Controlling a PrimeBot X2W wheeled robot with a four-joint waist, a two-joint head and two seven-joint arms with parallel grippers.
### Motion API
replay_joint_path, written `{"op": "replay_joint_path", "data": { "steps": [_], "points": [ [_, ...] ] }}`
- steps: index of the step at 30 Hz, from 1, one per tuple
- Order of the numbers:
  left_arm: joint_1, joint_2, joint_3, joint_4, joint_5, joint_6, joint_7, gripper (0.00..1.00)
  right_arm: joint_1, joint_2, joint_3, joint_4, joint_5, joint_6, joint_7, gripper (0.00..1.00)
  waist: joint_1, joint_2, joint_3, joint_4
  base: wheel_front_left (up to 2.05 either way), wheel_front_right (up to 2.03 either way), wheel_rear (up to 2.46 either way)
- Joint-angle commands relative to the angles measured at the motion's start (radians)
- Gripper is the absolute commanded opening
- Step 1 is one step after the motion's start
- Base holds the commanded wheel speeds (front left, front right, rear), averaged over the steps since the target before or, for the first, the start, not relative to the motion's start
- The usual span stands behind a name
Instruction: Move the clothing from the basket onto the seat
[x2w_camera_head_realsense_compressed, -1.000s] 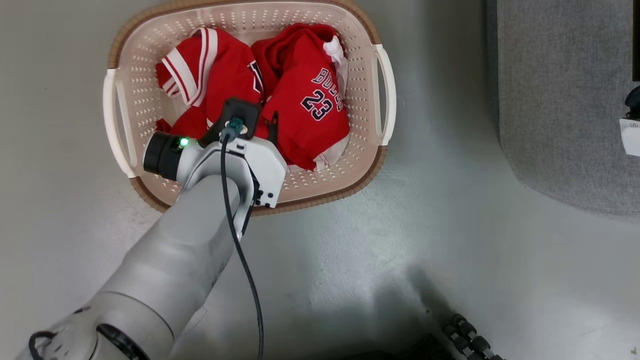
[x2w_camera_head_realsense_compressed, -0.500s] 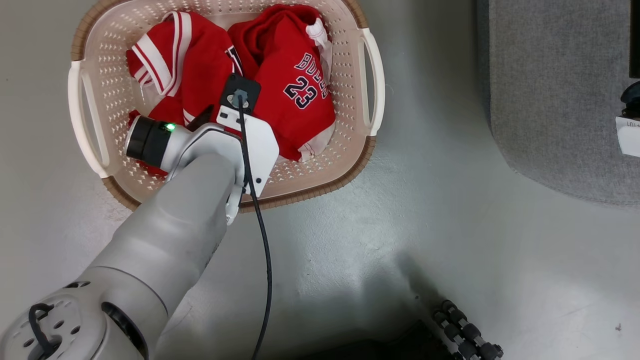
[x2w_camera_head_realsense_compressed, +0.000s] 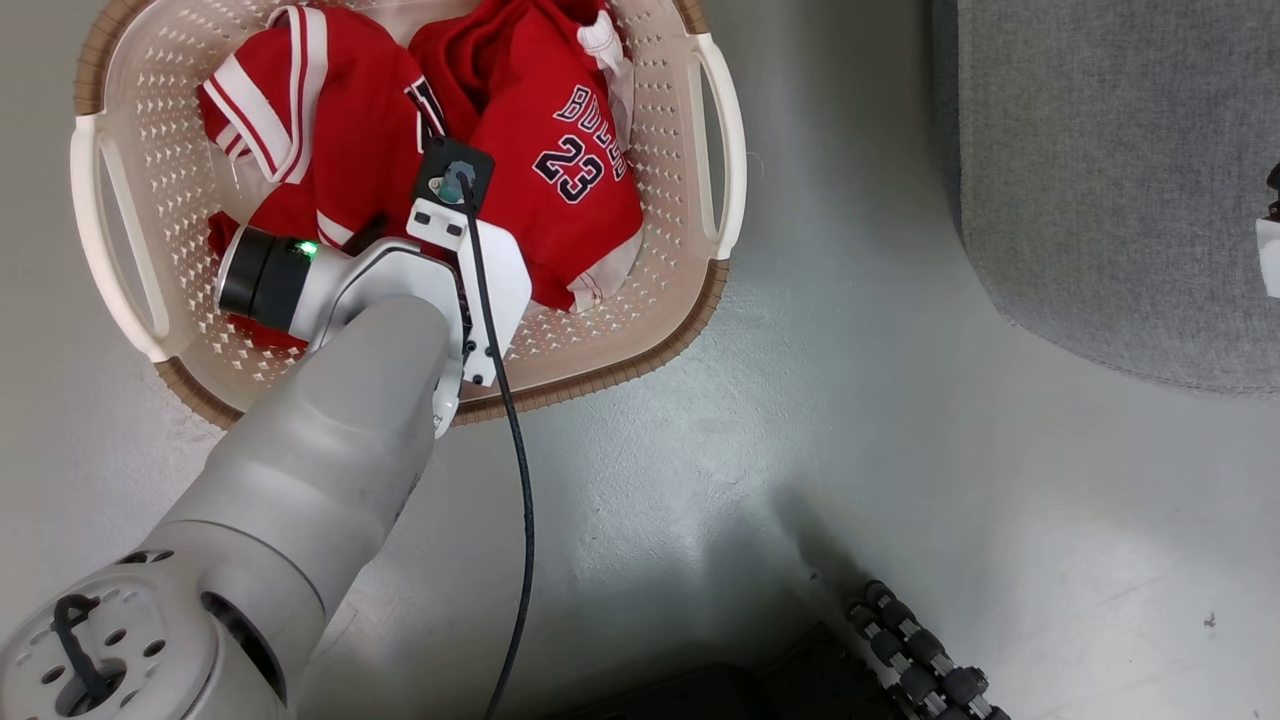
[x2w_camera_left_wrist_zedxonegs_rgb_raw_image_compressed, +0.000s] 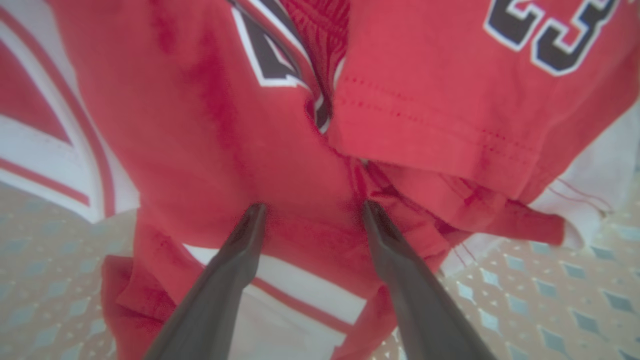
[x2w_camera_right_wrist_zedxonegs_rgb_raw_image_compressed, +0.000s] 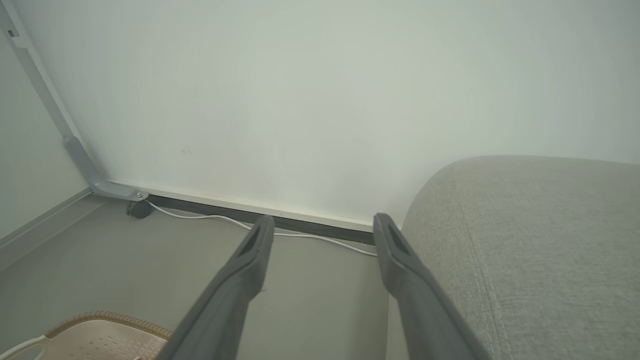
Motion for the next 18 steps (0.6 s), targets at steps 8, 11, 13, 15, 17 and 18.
{"op": "replay_joint_path", "data": {
  "steps": [8,11,13,15,17,18],
  "points": [
    [0.013,0.000,-0.001,-0.027,-0.037,0.016,-0.068,0.00,0.034,-0.002,0.007,-0.009,0.000,0.007,-0.006,1.00,0.0000,0.0000,-0.020,0.000,0.00,0.00,0.00],
    [0.033,0.000,-0.004,-0.037,-0.050,0.017,-0.100,0.00,0.037,0.002,0.016,0.007,-0.002,0.007,-0.006,1.00,0.0000,0.0000,-0.052,0.005,0.00,0.00,0.00],
    [0.050,0.000,-0.003,-0.042,-0.065,0.016,-0.128,0.00,0.042,0.004,0.021,0.020,-0.001,0.007,-0.006,1.00,0.0000,0.0000,-0.077,0.009,0.00,0.00,0.00],
    [0.068,0.000,-0.004,-0.049,-0.078,0.015,-0.152,0.00,0.050,0.007,0.023,0.034,-0.002,0.007,-0.006,1.00,0.0000,0.0000,-0.104,0.013,0.00,0.00,0.00],
    [0.085,0.000,-0.008,-0.053,-0.081,0.010,-0.171,0.00,0.060,0.008,0.023,0.052,-0.005,0.007,-0.006,1.00,0.0000,0.0000,-0.132,0.019,0.00,0.00,0.00],
    [0.094,0.000,-0.009,-0.056,-0.083,0.006,-0.181,0.00,0.065,0.008,0.024,0.064,-0.011,0.007,-0.006,1.00,0.0000,0.0000,-0.148,0.022,0.00,0.00,0.00]
  ]
}}
